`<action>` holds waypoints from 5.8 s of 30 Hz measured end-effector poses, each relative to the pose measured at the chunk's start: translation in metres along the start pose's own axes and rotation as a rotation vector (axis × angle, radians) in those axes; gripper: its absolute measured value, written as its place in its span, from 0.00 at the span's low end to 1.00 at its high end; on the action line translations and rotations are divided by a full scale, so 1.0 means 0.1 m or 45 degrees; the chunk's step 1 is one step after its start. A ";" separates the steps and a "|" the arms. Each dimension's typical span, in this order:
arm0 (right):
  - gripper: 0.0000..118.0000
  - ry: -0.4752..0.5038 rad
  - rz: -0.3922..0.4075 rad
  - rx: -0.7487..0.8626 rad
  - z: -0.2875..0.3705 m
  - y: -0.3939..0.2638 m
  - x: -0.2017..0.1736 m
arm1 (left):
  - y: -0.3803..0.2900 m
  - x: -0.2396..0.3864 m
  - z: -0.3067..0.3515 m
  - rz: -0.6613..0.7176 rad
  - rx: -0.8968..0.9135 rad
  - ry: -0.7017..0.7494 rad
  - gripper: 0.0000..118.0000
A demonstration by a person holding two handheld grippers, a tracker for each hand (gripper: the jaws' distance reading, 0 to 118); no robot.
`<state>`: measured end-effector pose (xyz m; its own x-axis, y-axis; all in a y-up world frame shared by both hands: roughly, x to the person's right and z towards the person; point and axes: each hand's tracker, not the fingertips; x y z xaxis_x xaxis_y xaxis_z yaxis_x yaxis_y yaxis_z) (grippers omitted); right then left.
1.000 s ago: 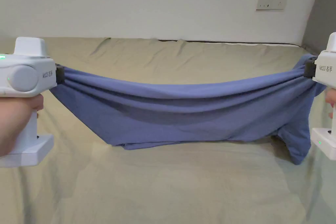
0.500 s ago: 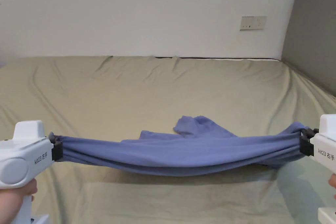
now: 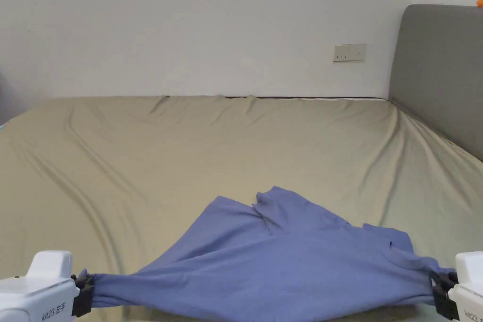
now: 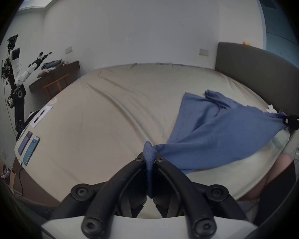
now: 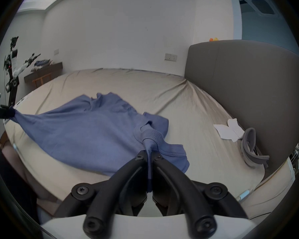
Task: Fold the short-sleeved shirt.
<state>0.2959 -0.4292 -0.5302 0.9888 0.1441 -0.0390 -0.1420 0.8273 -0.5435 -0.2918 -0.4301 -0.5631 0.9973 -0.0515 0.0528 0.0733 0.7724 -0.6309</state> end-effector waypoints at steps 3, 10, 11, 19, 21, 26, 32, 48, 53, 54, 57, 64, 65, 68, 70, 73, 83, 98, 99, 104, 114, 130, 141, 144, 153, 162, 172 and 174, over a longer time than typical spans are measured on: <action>0.03 -0.008 0.075 -0.044 -0.05 -0.14 -0.04 | -0.14 0.00 -0.10 -0.009 -0.067 0.005 0.02; 0.51 0.024 0.161 -0.201 -0.22 -0.46 -0.05 | -0.53 -0.14 -0.54 -0.009 -0.217 0.050 0.83; 0.77 0.026 0.148 -0.208 -0.22 -0.48 -0.01 | -0.55 -0.17 -0.54 0.011 -0.216 0.051 0.84; 0.91 -0.020 -0.077 0.175 0.29 0.09 0.07 | 0.15 -0.11 0.18 0.065 0.243 0.122 0.41; 0.71 -0.034 -0.103 0.365 0.55 0.37 0.01 | 0.41 0.11 0.61 0.098 0.416 0.123 0.30; 0.05 -0.163 -0.160 0.730 1.03 0.85 -0.28 | 0.78 0.47 1.35 0.151 0.770 0.103 0.00; 0.01 -0.200 -0.074 0.855 1.07 0.74 -0.58 | 0.58 0.61 1.42 0.158 0.845 0.075 0.00; 0.00 -0.072 -0.048 0.612 0.68 0.58 -0.67 | 0.15 -0.27 -0.12 0.459 -0.009 -0.004 0.83; 0.00 -0.042 -0.043 0.584 0.65 0.61 -0.74 | -0.11 -0.24 -0.62 0.377 -0.156 0.066 0.71; 0.00 -0.037 -0.042 0.578 0.65 0.63 -0.74 | -0.14 -0.24 -0.69 0.382 -0.205 0.069 0.71; 0.00 -0.030 -0.023 0.561 0.65 0.62 -0.77 | -0.28 -0.17 -0.81 0.337 -0.299 0.070 0.58; 0.00 -0.001 -0.040 0.515 0.63 0.62 -0.76 | -0.25 -0.20 -0.70 0.355 -0.288 -0.085 0.00; 0.00 0.007 -0.046 0.503 0.62 0.62 -0.77 | -0.22 -0.17 -0.67 0.311 -0.281 -0.073 0.00; 0.00 0.024 -0.034 0.463 0.49 0.66 -0.75 | -0.11 -0.14 -0.53 0.233 -0.179 -0.007 0.00; 0.00 0.069 -0.097 0.366 0.29 0.70 -0.67 | 0.02 -0.17 -0.37 0.245 -0.054 0.024 0.00; 0.00 0.110 -0.056 0.265 -0.12 0.90 -0.61 | 0.16 -0.14 -0.10 0.279 0.119 0.027 0.00; 0.85 0.161 -0.050 -0.050 -2.46 1.49 -0.38 | 0.21 0.21 -0.07 0.169 0.183 0.035 0.00; 0.06 0.208 -0.101 -0.209 -2.78 1.12 -0.57 | 0.19 0.22 -0.22 0.220 0.155 0.040 0.00; 0.06 0.187 -0.112 -0.179 -2.67 1.15 -0.58 | 0.21 0.23 -0.18 0.211 0.175 0.052 0.00; 0.06 0.153 -0.095 0.020 -1.97 1.52 -0.37 | 0.40 0.10 0.10 0.441 0.275 -0.063 0.00; 0.06 -0.001 -0.052 0.396 -0.18 2.44 0.30 | 1.27 -0.12 0.51 0.291 0.483 -0.005 0.00; 0.06 -0.201 -0.143 0.750 0.79 3.73 0.90 | 3.40 0.15 1.20 0.012 0.787 0.020 0.00; 0.06 -0.270 -0.061 0.834 0.10 4.82 0.64 | 4.68 -0.05 0.68 0.070 0.791 0.173 0.00; 0.06 -0.272 -0.090 0.850 -0.13 5.14 0.53 | 4.91 -0.13 0.41 0.107 0.805 0.200 0.00; 0.06 -0.223 -0.034 0.890 -0.73 5.77 0.43 | 5.45 -0.19 -0.28 0.058 0.805 0.300 0.00; 0.05 -0.279 -0.141 0.705 -1.77 5.43 0.41 | 5.16 0.03 -1.22 0.130 0.825 0.283 0.00; 0.05 -0.270 -0.173 0.571 -2.55 4.22 0.40 | 4.26 0.41 -2.03 0.042 0.637 0.301 0.00; 0.05 -0.243 -0.198 0.496 -2.64 3.95 0.44 | 4.01 0.45 -2.12 0.040 0.592 0.281 0.00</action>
<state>0.2950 -0.2391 -0.9677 0.9787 0.0695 0.1929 -0.0356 0.9841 -0.1739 -0.2162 -0.2569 -0.9776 0.9806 -0.1173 -0.1570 0.0818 0.9730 -0.2157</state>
